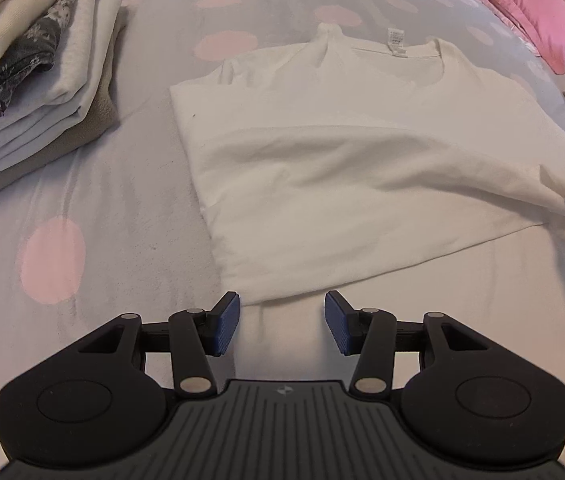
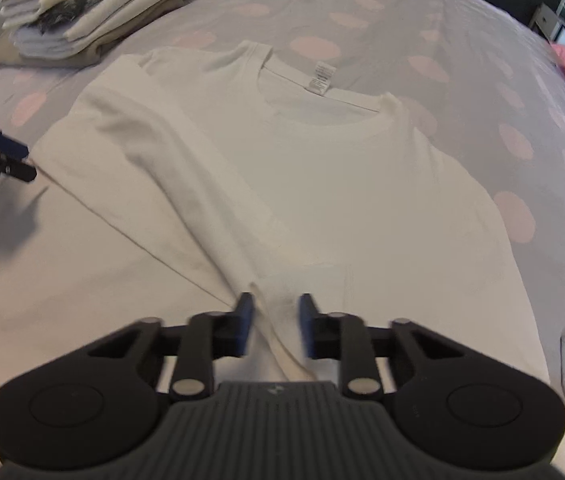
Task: Fold clothes
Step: 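Grasp the shirt hem with the right tool and smooth it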
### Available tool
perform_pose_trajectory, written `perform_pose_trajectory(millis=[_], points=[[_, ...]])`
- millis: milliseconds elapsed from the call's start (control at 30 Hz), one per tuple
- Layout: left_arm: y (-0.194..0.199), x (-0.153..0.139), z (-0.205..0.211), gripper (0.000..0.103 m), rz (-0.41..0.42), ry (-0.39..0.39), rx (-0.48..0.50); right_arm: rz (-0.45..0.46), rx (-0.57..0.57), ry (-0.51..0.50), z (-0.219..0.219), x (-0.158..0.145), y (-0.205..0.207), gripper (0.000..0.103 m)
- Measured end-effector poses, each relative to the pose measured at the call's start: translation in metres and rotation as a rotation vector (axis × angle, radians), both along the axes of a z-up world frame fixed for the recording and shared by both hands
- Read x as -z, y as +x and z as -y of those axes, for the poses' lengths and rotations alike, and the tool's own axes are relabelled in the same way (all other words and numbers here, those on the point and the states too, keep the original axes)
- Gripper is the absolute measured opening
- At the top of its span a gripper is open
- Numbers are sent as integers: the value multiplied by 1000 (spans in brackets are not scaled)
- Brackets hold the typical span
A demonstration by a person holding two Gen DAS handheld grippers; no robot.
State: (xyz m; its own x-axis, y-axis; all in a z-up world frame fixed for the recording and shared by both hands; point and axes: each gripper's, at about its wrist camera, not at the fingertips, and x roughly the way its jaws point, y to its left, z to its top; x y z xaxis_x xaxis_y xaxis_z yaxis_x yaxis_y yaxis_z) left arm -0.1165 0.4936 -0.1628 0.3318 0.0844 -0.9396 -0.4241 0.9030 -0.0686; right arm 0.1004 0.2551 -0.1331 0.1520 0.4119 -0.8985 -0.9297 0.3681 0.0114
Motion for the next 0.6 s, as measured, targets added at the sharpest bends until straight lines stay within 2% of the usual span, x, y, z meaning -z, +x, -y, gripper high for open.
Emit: perform_pose_trajectory(millis=[33,100,133,267,600], points=[[-1,2,-2,45,-7,-3,-7,-23,24,15,4,-3,5,19],[-3,7,-7,42,-25,-20,-29,-28,57,23,10,-7,15,9],[-4,9,-9,38,-37,-28,-39,-19,79,21,13,-7,20,5],[-8,16,-10,37,-70,-35,-53,32,184,31,26,-12,39,3],[-6,15,-10,37,-79,-25,-55,145,409,95,59,-33,80,0]])
